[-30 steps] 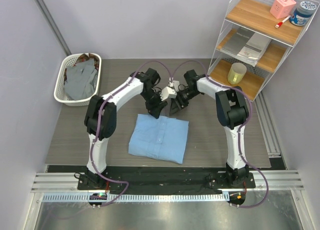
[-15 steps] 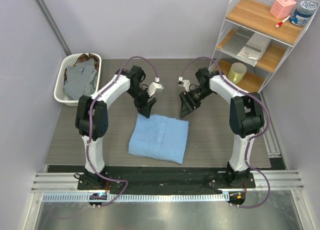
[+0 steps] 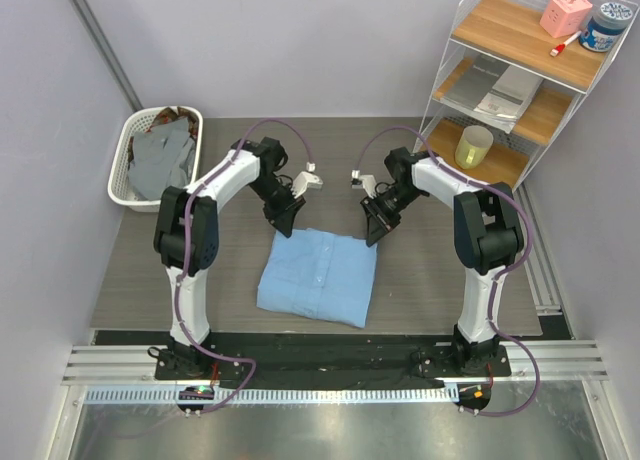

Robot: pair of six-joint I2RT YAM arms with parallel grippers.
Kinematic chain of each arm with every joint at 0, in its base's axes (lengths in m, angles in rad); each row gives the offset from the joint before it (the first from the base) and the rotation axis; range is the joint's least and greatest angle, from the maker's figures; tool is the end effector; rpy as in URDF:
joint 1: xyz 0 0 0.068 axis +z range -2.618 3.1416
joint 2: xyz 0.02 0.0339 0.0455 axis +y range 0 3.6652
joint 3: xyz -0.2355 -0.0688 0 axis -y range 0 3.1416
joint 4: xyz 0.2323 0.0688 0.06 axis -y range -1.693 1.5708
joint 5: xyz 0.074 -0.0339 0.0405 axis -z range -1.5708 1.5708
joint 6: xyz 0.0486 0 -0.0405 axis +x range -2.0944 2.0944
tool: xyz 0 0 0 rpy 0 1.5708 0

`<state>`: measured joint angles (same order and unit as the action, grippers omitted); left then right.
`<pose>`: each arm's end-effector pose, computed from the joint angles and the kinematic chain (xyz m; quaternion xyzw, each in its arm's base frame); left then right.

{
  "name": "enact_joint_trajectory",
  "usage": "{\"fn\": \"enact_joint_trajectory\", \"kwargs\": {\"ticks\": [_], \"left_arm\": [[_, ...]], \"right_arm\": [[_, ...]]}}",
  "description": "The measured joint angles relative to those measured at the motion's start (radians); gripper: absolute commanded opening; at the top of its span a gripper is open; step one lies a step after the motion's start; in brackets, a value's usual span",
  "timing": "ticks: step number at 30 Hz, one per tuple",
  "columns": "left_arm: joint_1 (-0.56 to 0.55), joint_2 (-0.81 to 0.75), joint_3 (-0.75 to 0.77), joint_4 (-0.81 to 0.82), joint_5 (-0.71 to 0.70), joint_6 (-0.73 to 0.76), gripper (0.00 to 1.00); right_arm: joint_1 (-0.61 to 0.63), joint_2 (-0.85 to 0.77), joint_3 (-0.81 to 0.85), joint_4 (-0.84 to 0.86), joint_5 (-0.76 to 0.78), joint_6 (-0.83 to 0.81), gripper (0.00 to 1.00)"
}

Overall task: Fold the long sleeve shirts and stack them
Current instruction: Fold the shirt

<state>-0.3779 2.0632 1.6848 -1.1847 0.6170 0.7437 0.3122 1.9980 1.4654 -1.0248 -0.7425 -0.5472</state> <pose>0.3337 -0.1627 0.1773 0.5077 0.8062 -0.2979 0.0588 0.3226 0.1387 0.1518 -0.3904 0.8461 0.3595 0.0487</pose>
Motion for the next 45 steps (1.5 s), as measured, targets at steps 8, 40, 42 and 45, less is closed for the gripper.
{"fn": "enact_joint_trajectory", "kwargs": {"ticks": [8,40,42,45], "left_arm": [[0.050,0.030,0.047,-0.055,0.061,-0.003,0.00],[0.193,0.009,-0.094,0.173,0.070,-0.381,0.80],[0.206,-0.044,-0.142,0.201,0.078,-0.427,0.80],[0.208,-0.082,-0.194,0.268,0.086,-0.501,0.75]], "right_arm": [[-0.004,-0.014,0.040,-0.053,0.016,-0.005,0.01],[-0.097,-0.013,0.091,0.173,0.168,0.252,0.67],[-0.119,-0.048,0.056,0.173,0.148,0.263,0.66],[-0.141,-0.069,0.000,0.166,0.114,0.275,0.64]]}}
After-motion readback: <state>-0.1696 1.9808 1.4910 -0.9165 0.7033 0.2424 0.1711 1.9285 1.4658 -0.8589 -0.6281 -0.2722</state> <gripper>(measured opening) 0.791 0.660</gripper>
